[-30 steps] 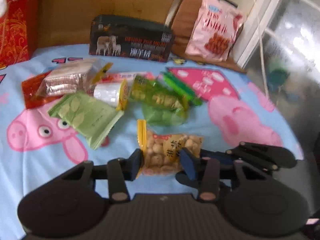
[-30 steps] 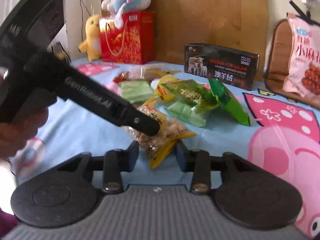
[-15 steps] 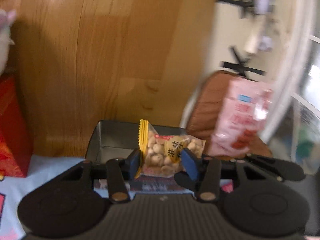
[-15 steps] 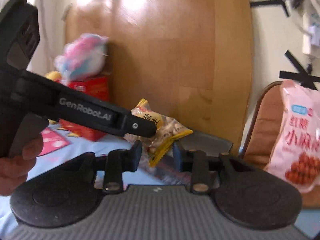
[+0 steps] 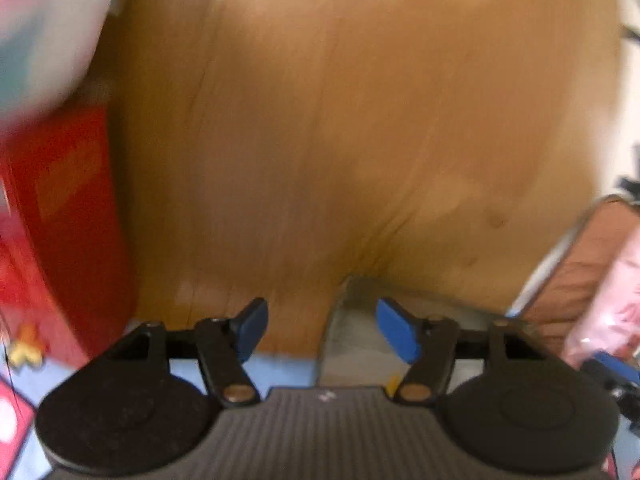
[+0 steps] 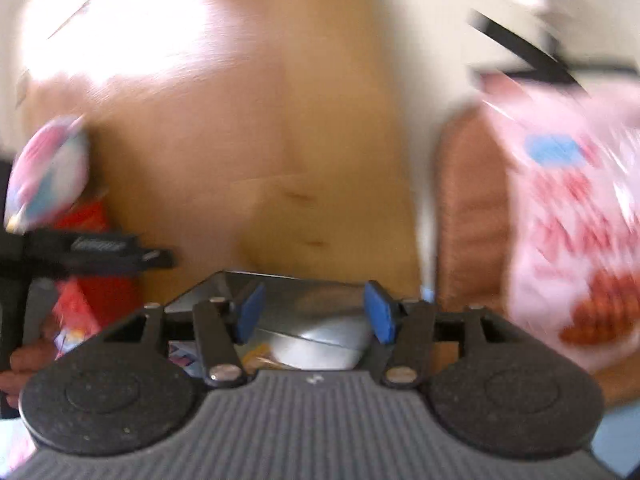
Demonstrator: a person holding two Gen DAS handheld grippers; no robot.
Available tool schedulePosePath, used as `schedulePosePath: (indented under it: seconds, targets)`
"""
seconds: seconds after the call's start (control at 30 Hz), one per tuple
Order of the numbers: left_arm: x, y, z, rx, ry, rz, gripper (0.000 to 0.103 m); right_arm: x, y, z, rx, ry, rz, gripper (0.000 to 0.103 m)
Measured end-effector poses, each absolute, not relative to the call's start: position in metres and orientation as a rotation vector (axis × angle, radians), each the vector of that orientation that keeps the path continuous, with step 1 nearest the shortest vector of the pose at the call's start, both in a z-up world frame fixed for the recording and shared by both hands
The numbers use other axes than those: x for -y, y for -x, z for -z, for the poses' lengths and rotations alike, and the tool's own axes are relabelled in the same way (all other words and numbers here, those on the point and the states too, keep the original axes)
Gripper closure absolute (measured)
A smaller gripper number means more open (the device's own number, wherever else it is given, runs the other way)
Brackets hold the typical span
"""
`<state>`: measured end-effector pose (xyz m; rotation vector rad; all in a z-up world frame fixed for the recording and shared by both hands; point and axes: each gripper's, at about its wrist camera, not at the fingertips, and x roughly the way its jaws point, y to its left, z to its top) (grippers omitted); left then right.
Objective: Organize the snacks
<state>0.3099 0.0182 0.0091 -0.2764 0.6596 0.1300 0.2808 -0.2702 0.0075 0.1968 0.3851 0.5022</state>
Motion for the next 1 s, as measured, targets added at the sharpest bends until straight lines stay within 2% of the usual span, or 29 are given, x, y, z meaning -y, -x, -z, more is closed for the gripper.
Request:
schedulePosePath:
  seconds: [0.07, 0.1, 0.17, 0.27, 0.43, 0.5, 0.73, 0.87, 1.0]
  targets:
    - [-0.025, -0.319, 0.015, -0.765, 0.360, -0.106, 0.047, 0.284, -0.290, 0.007, -0.459, -0.278, -0.480, 0.045]
    - [-0.025, -0.321, 0.024, -0.805, 0.395, -0.080, 0.054, 0.290, -0.295, 0.017, -0.512, -0.333, -0.481, 0.044]
    - [-0.018, -0.315, 0.035, -0.822, 0.441, -0.041, 0.053, 0.294, -0.304, 0.035, -0.608, -0.424, -0.521, 0.044]
    - [0.003, -0.298, 0.032, -0.813, 0.373, -0.058, 0.047, 0.302, -0.301, 0.049, -0.666, -0.549, -0.583, 0.034]
    - [0.019, -0.261, 0.028, -0.827, 0.341, -0.033, 0.046, 0.296, -0.275, 0.041, -0.636, -0.409, -0.565, 0.031]
    - [0.011, -0.250, 0.017, -0.822, 0.352, -0.006, 0.042, 0.296, -0.265, 0.037, -0.643, -0.408, -0.578, 0.031]
    - [-0.046, -0.142, -0.027, -0.645, 0.434, -0.056, 0.037, 0.317, -0.205, 0.016, -0.525, -0.411, -0.588, 0.030]
    - [-0.051, -0.076, -0.008, -0.601, 0.451, -0.144, 0.037, 0.283, -0.171, 0.017, -0.577, -0.376, -0.763, 0.030]
    - [-0.038, -0.022, 0.021, -0.596, 0.420, -0.174, 0.037, 0.224, -0.179, 0.030, -0.706, -0.389, -0.827, 0.029]
